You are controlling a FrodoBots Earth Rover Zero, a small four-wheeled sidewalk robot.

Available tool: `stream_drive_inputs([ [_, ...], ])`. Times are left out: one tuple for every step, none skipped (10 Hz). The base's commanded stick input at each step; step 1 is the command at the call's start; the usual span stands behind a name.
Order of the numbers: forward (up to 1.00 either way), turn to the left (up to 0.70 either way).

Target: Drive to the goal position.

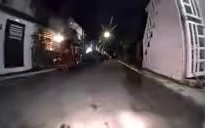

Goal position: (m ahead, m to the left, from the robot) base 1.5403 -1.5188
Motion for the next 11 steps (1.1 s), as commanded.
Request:
stream_drive_inputs([
  [1.0, 0.0],
  [1.0, 0.0],
  [1.0, 0.0],
  [1.0, 0.0],
  [1.0, 0.0],
  [1.0, 0.0],
  [1.0, 0.0],
  [1.0, 0.0],
  [1.0, 0.0],
  [1.0, 0.0],
  [1.0, 0.0],
])
